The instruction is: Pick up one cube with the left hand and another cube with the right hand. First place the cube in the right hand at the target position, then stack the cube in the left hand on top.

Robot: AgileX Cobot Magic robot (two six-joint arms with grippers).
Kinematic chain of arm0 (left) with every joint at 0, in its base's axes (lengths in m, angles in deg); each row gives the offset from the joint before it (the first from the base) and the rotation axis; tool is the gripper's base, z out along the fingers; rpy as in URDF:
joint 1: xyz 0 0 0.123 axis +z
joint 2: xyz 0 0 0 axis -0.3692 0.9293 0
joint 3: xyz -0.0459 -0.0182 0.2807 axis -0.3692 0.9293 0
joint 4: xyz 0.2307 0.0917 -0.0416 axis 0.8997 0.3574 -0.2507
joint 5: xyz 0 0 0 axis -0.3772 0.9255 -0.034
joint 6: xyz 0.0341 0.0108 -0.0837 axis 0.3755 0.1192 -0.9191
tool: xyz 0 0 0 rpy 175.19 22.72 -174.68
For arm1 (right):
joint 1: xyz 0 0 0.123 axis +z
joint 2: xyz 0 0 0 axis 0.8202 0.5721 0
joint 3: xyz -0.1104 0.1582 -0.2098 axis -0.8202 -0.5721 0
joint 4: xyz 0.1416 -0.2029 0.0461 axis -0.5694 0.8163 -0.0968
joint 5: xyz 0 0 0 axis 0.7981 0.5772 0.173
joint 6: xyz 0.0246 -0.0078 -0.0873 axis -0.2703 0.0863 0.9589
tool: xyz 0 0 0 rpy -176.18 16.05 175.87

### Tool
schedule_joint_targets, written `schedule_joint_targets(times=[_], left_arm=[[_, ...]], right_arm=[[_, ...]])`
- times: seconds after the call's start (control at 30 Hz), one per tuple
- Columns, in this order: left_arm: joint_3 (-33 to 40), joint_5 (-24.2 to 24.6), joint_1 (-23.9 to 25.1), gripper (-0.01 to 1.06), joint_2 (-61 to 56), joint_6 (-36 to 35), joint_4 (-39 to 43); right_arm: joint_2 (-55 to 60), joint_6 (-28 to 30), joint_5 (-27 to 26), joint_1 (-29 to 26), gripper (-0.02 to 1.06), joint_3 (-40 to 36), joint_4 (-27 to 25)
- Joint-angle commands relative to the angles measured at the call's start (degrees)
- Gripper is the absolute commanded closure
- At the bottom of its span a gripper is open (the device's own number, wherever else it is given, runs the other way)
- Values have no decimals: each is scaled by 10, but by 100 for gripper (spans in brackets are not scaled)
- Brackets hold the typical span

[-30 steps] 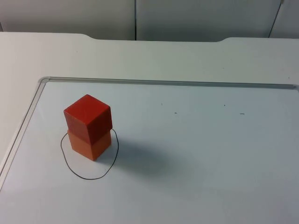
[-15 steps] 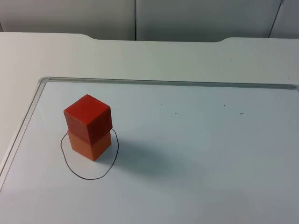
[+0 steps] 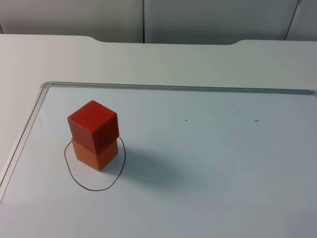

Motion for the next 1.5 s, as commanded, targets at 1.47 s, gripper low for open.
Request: schedule_joint_targets(times=[1.47], left_arm=[[21,11,0,29,-2,8,38]], right_arm=[[-31,-134,78,1,4,-39,149]])
